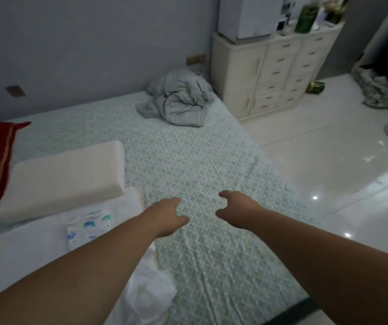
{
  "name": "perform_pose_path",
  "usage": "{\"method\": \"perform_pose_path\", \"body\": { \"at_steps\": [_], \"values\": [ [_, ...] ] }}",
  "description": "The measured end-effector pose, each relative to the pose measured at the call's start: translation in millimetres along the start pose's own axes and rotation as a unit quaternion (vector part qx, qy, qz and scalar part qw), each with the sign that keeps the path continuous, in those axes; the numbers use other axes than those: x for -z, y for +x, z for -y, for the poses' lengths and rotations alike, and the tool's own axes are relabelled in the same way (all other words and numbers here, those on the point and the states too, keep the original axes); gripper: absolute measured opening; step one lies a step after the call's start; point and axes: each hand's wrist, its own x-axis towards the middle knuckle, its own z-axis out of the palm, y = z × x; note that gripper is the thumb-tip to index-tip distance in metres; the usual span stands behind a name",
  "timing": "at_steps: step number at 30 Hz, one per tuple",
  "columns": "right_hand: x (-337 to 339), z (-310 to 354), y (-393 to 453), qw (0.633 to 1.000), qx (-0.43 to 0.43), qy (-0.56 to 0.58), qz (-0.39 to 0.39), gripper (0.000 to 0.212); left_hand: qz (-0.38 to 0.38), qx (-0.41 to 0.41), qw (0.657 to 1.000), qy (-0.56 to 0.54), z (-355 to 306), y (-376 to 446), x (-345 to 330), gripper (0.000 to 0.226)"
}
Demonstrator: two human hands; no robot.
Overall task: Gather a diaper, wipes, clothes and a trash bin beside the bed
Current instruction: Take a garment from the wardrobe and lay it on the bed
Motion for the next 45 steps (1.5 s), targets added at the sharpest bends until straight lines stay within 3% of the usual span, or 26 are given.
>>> {"method": "perform_pose_path", "body": {
  "at_steps": [9, 13, 27, 35, 45],
  "values": [
    [111.3, -115.9, -100.6, 0.988, -0.077, 0.055, -0.121, 0.082, -0.018, -0.117, 0.990, 0.082, -186.4, -17.6, 28.0, 0.088],
    [161.2, -194.5, -165.9, 0.971, -0.113, 0.097, -0.187, 0.083, -0.026, -0.187, 0.974, 0.125, -305.0, -36.8, 19.6, 0.089],
    [243.0, -478.1, -462.2, 0.887, -0.275, 0.154, -0.337, 0.083, -0.014, -0.393, 0.895, 0.211, -677.4, -192.1, -141.1, 0.088],
    [251.6, -572.2, -621.7, 0.819, -0.365, 0.165, -0.412, 0.080, 0.002, -0.518, 0.827, 0.219, -829.5, -299.1, -219.0, 0.085],
    [236.7, -647.6, -768.7, 0.715, -0.472, 0.189, -0.479, 0.084, -0.002, -0.664, 0.689, 0.290, -967.3, -392.5, -313.4, 0.085]
  ]
}}
